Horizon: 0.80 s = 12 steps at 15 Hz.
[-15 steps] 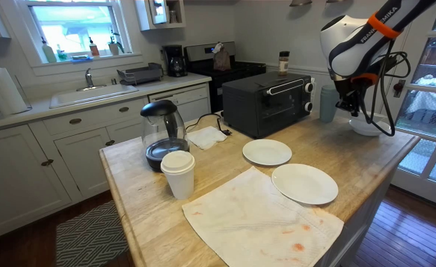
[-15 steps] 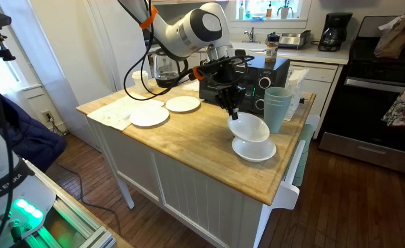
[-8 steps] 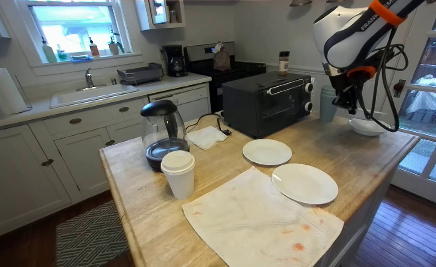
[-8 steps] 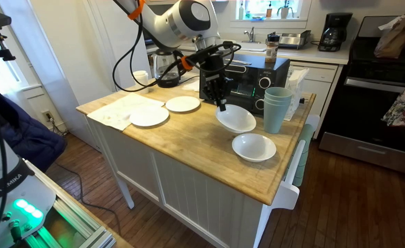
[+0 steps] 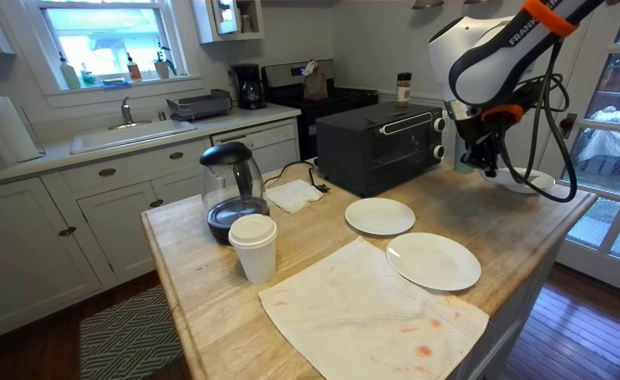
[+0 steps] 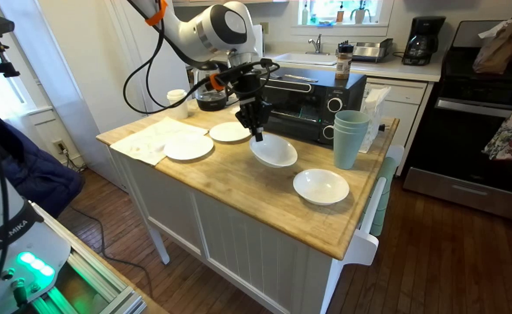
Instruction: Remove the white plate on the right stack of two plates and place the plate on the table
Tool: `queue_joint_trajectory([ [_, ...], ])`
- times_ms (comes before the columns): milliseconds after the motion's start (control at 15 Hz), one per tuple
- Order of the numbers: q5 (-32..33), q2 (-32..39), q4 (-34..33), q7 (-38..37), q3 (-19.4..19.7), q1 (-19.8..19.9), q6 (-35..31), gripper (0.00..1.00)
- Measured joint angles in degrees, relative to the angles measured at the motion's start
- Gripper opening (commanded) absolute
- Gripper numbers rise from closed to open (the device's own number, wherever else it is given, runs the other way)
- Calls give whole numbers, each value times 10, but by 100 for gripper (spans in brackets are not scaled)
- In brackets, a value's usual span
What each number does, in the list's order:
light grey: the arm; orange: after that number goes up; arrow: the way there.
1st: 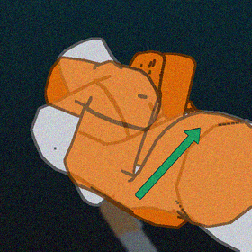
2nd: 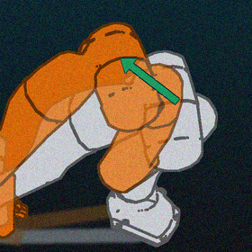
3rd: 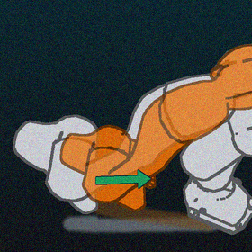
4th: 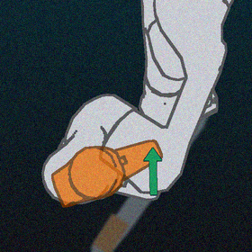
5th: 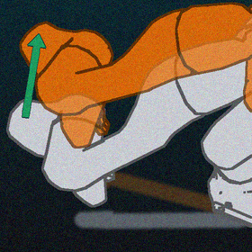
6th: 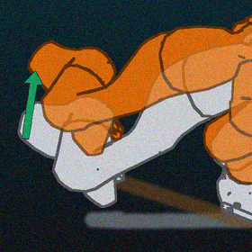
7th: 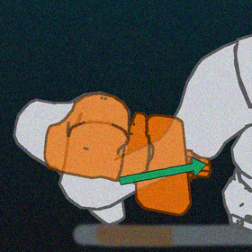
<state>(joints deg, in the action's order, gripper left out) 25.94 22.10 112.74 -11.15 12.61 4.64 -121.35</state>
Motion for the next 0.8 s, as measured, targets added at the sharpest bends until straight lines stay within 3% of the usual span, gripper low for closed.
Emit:
queue_joint_trajectory([
  [800, 1, 13, 42, -75, -11, -21, -81, 2],
])
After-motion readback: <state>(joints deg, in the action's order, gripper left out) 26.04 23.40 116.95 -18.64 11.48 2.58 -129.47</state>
